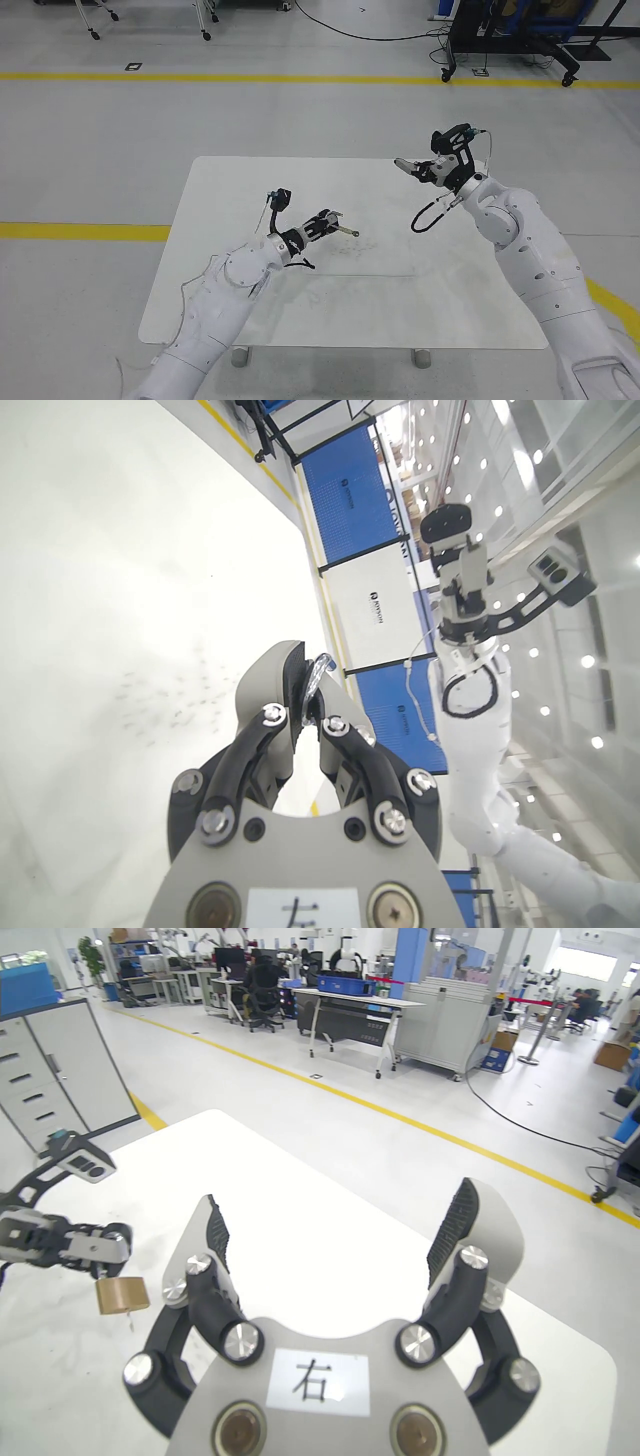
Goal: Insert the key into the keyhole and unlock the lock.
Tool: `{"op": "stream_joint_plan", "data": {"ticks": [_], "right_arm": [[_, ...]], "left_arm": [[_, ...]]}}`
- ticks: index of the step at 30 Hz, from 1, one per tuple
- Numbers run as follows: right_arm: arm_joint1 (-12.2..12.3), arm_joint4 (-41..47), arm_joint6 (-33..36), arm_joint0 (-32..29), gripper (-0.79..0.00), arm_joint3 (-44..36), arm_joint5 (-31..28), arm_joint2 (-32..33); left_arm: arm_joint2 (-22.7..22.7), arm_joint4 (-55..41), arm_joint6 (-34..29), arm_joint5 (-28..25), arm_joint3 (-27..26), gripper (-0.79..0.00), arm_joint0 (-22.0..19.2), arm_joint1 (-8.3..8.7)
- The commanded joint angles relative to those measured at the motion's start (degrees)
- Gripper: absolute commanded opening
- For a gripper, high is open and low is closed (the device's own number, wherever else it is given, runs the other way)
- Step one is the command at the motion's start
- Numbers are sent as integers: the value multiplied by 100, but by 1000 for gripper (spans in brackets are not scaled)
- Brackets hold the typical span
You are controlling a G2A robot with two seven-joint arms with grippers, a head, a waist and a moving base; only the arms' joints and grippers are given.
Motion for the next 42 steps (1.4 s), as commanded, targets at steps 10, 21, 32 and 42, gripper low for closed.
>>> {"op": "stream_joint_plan", "data": {"ticks": [10, 21, 32, 42], "right_arm": [[0, 6, 0, -1, 0, -4, -9, -3], [0, 6, 0, -1, 0, -4, -9, -3], [0, 6, 0, -1, 0, -4, -9, -3], [-13, 333, -139, -48, 0, 112, 340, 225]], "left_arm": [[569, 1321, 1056, 208, 533, -785, -245, -159], [744, 1315, 1331, 529, 759, -511, -335, -296], [395, 851, 1112, 523, 374, -240, -121, -259], [-357, 3184, 3073, -446, -786, -228, 371, 45]]}}
